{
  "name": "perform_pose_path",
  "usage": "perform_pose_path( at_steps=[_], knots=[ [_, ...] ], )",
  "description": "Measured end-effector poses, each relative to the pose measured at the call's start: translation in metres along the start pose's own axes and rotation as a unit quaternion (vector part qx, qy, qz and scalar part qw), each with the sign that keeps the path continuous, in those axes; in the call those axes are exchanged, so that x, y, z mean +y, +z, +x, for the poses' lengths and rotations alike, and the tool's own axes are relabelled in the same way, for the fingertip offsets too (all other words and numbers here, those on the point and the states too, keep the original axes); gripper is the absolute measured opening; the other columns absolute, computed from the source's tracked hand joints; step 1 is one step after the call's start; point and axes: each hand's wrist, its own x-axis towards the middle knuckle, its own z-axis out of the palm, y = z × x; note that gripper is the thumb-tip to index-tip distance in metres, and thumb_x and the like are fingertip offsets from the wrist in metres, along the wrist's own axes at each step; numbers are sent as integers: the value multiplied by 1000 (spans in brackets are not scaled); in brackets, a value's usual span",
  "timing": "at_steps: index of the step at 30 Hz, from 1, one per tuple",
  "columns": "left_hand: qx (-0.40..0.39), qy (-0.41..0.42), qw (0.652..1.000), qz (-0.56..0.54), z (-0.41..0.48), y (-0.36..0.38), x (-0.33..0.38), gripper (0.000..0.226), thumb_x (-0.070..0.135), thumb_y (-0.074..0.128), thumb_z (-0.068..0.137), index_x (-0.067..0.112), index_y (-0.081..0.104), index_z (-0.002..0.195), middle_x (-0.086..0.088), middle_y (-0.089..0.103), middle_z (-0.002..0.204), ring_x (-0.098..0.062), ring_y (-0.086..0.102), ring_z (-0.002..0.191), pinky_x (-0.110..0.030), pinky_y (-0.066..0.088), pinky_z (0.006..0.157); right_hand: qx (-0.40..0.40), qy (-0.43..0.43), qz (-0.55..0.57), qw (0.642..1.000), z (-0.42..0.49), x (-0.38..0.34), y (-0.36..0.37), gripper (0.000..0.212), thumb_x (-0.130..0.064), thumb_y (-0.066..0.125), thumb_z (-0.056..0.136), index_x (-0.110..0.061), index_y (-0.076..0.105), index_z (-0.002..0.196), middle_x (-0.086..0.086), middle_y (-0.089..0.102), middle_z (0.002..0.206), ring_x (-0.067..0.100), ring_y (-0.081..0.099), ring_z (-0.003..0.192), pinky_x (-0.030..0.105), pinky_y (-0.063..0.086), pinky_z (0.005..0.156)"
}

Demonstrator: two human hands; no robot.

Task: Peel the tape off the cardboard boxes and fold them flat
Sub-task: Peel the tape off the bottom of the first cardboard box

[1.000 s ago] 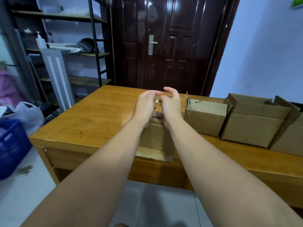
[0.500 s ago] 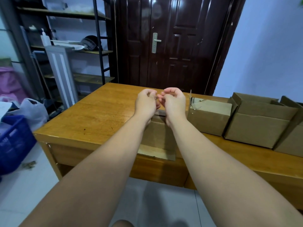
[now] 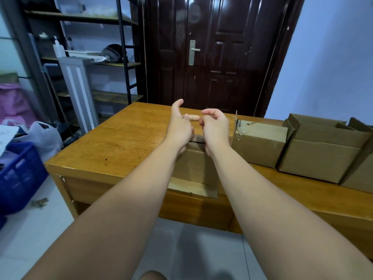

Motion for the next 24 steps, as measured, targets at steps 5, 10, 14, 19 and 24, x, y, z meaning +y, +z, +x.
perform_pose_path(
  at_steps=[5, 10, 14, 19, 24],
  knots=[
    [31, 9, 999, -9, 1, -2, -1, 66, -17, 31, 89, 33, 40, 129, -3, 42, 137, -15, 49, 114, -34, 48, 96, -1, -26, -32, 999, -3, -1, 1, 23, -2, 47, 88, -20, 61, 80, 0, 58, 83, 14, 52, 79, 21, 39, 62],
    [49, -4, 999, -14, -1, -2, 1, 54, -11, 37, 88, 35, 39, 115, -4, 40, 140, -29, 51, 121, -47, 46, 101, -22, -27, -22, 999, -4, -4, -2, 19, -3, 49, 88, -15, 63, 82, -3, 57, 76, 12, 53, 78, 21, 41, 66],
    [17, 22, 999, -35, -9, 2, 6, 17, 18, 49, 97, 12, 54, 112, -3, 64, 87, -16, 65, 76, -37, 56, 77, -20, -14, -7, 1000, -4, -3, 0, 22, -6, 50, 89, -17, 61, 74, 4, 63, 78, 17, 59, 75, 29, 50, 65],
    [61, 47, 996, 34, -2, 6, -1, 26, 22, 40, 101, 17, 62, 88, 1, 55, 67, -9, 47, 53, -22, 41, 51, -19, -23, -25, 999, -5, -3, -2, 17, -9, 50, 92, -14, 63, 81, 1, 60, 80, 13, 54, 77, 24, 47, 67],
    [38, 63, 995, 65, -4, 11, 2, 51, 39, 26, 103, 18, 58, 70, 6, 48, 59, -9, 47, 61, -26, 41, 67, -20, -19, -28, 999, -3, -3, -1, 19, -10, 48, 92, -13, 63, 80, 1, 60, 80, 13, 54, 77, 27, 48, 71]
  ],
)
